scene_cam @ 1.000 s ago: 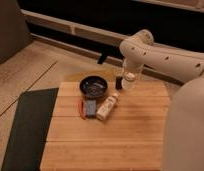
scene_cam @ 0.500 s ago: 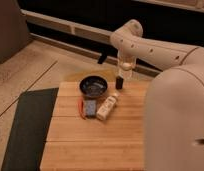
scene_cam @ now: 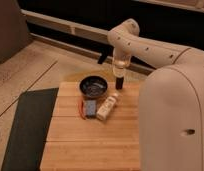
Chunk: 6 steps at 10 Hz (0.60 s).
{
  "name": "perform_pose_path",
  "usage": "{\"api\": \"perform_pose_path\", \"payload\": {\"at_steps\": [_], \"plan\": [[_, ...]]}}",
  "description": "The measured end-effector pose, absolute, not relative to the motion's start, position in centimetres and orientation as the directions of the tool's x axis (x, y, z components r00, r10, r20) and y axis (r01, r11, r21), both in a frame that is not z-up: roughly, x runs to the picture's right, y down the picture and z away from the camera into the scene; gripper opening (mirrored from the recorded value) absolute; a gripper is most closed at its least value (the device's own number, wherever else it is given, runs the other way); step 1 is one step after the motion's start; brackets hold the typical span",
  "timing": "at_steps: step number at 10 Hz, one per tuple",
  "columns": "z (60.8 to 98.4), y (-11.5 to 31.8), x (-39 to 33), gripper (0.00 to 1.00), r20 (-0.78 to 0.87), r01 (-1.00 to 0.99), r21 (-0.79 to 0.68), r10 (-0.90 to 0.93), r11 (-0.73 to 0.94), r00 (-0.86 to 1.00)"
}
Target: Place the ceramic cup over the eraser
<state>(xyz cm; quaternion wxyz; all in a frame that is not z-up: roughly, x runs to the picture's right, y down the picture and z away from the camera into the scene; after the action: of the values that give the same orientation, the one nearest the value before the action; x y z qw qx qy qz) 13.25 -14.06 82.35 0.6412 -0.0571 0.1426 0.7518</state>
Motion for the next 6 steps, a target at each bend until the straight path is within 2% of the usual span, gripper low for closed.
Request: {"api": "perform_pose_path", "payload": {"at_steps": [6], "plan": [[85.0,-14.3,15.5,0.00,-0.281,-0.973,0.192,0.942,-0.130,-0.181]]}}
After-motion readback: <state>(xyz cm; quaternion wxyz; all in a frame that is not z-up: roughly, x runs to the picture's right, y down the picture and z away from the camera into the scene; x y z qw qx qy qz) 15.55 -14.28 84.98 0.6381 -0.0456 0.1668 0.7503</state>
